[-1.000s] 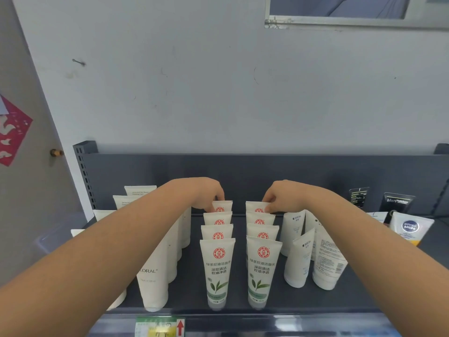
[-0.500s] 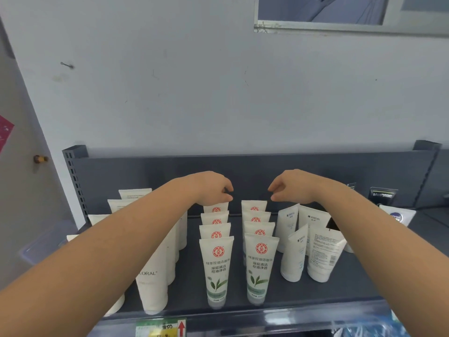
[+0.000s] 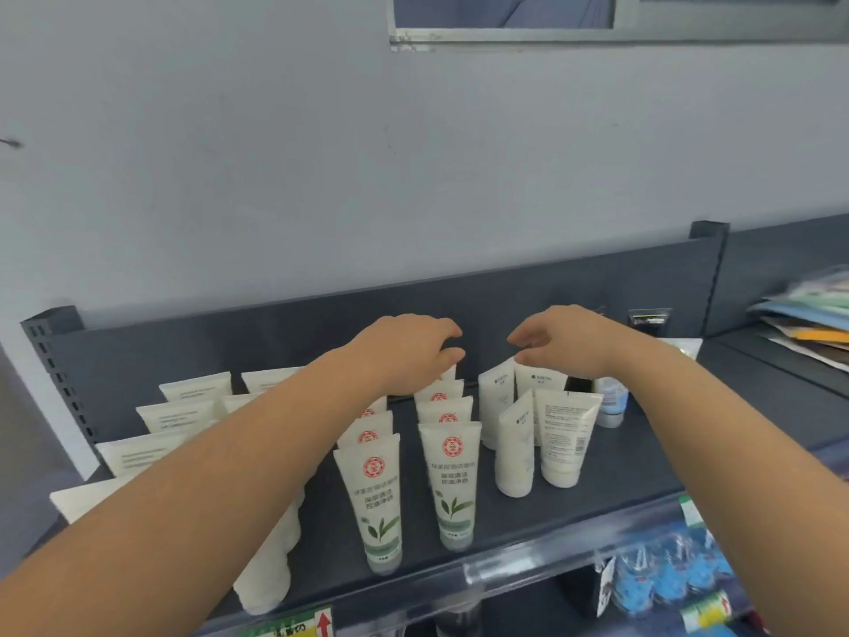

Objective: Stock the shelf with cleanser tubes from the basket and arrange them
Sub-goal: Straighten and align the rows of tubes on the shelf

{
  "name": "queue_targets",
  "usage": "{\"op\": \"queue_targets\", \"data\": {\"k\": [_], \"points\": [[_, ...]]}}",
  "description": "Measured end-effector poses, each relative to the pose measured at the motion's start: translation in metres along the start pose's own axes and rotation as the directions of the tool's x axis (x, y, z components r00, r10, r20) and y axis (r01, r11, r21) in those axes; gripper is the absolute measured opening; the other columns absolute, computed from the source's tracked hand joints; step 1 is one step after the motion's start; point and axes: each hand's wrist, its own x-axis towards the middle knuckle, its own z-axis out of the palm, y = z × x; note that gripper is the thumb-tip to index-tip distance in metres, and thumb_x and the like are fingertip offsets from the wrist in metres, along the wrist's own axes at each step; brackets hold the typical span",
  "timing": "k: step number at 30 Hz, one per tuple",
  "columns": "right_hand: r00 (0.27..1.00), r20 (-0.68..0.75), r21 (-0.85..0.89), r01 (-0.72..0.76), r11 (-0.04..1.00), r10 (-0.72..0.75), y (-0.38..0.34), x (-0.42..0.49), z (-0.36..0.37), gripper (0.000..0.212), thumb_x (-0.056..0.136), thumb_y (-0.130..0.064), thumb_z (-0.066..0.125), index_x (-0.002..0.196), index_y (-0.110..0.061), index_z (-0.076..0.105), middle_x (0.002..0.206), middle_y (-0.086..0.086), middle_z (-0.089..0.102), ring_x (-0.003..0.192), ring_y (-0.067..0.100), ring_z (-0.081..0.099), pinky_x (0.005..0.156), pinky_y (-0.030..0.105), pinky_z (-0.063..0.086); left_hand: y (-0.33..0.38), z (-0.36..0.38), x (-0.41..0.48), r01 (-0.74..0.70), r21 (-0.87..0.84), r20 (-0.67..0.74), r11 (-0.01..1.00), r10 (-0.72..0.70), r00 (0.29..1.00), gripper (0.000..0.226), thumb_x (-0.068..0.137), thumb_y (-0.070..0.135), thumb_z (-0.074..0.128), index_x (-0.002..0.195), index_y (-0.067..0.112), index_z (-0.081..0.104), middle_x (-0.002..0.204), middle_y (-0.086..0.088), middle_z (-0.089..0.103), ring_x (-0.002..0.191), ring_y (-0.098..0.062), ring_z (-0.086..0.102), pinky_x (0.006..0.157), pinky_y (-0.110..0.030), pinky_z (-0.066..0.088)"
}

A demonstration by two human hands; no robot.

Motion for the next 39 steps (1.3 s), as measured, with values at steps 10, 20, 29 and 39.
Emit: {"op": "queue_targets", "data": {"k": [10, 20, 29, 39], "points": [[0.995, 0.027, -0.073, 0.094, 0.993, -0.092, 0.057, -0.017, 0.01, 0.034, 0.091, -0.035, 0.057, 0.123, -0.026, 0.065, 0.117, -0.007, 0.067, 0.101, 0.01, 0.059, 0.087, 0.025, 0.046, 0.082, 0.023, 0.018, 0.077, -0.093, 0.03, 0.993, -0.074, 0.997, 0.036, 0.101, 0.033, 0.04, 0.137, 0.032, 0.045, 0.132, 0.004, 0.057, 0.115, -0.018, 0.055, 0.092, -0.034, 0.047], [0.962, 0.004, 0.05, 0.273, 0.961, -0.274, 0.097, -0.016, 0.052, 0.042, 0.094, -0.013, 0.048, 0.132, -0.029, 0.057, 0.131, -0.004, 0.062, 0.119, 0.017, 0.056, 0.097, 0.037, 0.048, 0.126, 0.066, 0.03, 0.38, 0.022, 0.161, 0.925, -0.378, 0.912, 0.043, 0.093, 0.008, 0.056, 0.132, 0.017, 0.04, 0.113, -0.008, 0.06, 0.09, -0.021, 0.057, 0.068, -0.033, 0.046], [0.962, -0.234, 0.534, 0.247, 0.808, -0.138, 0.111, -0.024, 0.094, 0.035, 0.096, -0.012, 0.053, 0.126, -0.028, 0.064, 0.109, -0.01, 0.059, 0.077, -0.002, 0.048, 0.073, 0.013, 0.038, 0.146, 0.096, 0.021, 0.506, -0.189, -0.054, 0.842, -0.523, 0.851, 0.047, 0.085, 0.001, 0.059, 0.124, 0.018, 0.039, 0.111, -0.006, 0.056, 0.093, -0.023, 0.06, 0.068, -0.032, 0.049], [0.98, -0.198, 0.778, 0.152, 0.609, 0.009, 0.114, -0.031, 0.107, 0.011, 0.095, -0.019, 0.058, 0.106, -0.022, 0.059, 0.1, -0.014, 0.065, 0.087, -0.01, 0.058, 0.062, 0.007, 0.046, 0.155, 0.137, 0.012, 0.386, -0.595, -0.342, 0.705, -0.657, 0.672, 0.048, 0.093, 0.009, 0.054, 0.136, 0.025, 0.04, 0.129, 0.007, 0.047, 0.112, -0.012, 0.05, 0.089, -0.022, 0.039]]}}
